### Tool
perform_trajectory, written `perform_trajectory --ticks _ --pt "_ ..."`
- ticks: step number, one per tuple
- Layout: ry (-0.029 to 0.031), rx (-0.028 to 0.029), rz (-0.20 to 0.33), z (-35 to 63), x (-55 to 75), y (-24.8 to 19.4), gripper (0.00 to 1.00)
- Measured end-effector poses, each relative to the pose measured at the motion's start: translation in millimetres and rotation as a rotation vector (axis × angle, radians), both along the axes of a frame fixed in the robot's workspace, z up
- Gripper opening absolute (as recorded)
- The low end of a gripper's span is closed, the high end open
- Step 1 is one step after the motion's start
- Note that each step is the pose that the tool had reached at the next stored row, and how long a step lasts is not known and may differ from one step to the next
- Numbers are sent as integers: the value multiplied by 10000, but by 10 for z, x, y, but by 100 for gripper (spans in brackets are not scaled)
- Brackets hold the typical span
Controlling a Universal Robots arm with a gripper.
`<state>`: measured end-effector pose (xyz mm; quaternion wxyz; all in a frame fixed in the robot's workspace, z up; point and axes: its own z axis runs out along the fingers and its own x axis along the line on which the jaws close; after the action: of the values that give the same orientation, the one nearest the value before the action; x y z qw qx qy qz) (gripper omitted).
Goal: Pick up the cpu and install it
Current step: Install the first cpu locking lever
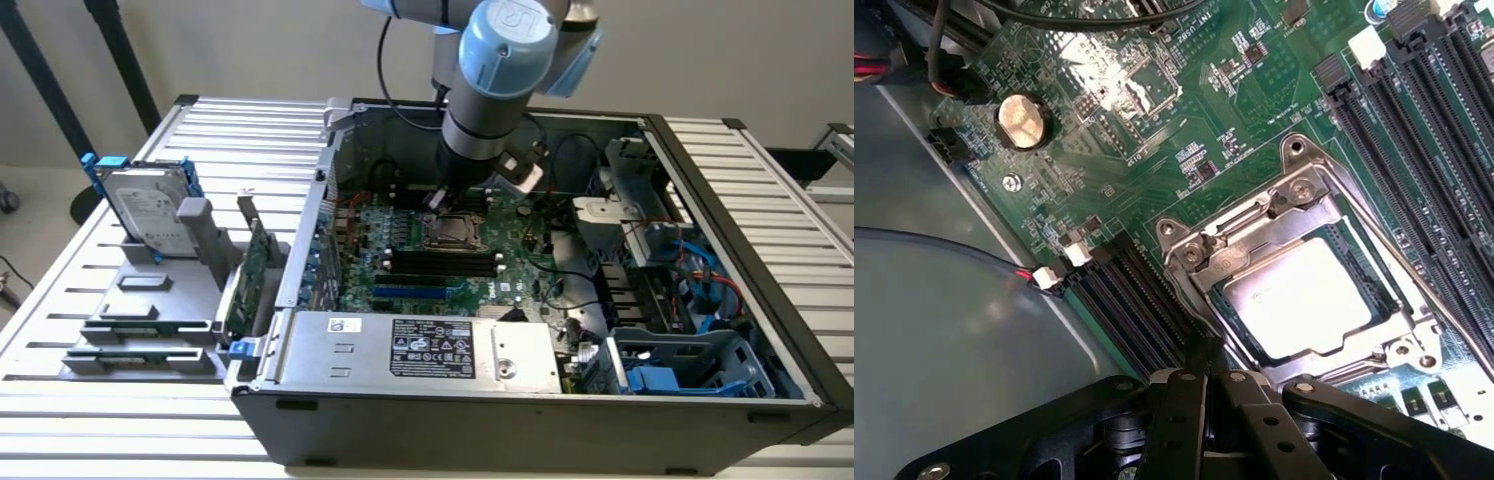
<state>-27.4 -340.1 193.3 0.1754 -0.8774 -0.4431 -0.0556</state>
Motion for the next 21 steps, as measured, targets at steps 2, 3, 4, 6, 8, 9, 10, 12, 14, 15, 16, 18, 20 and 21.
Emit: perform_trajectory --ticks 2,3,4,6,8,9,10,12,14,15,16,18,20,21 --pt "0 1 1 0 8 -3 11" --pt "0 0 0 0 12 -4 11" --pt "0 0 0 0 16 -6 11" --pt "1 1 0 -1 25 -10 11" --pt "2 3 0 -2 35 -13 11" --pt "2 5 0 -2 40 -14 11" --pt "2 9 0 -3 44 -15 11" --pt "1 16 0 -5 54 -17 11" --pt "2 20 0 -7 64 -18 11" --pt "0 17 -1 -7 68 -19 11" --pt "-1 21 0 -9 73 -20 11" --pt "0 24 1 -11 82 -20 11" --pt "0 28 0 -13 92 -20 11" --pt "-1 34 0 -14 97 -20 11"
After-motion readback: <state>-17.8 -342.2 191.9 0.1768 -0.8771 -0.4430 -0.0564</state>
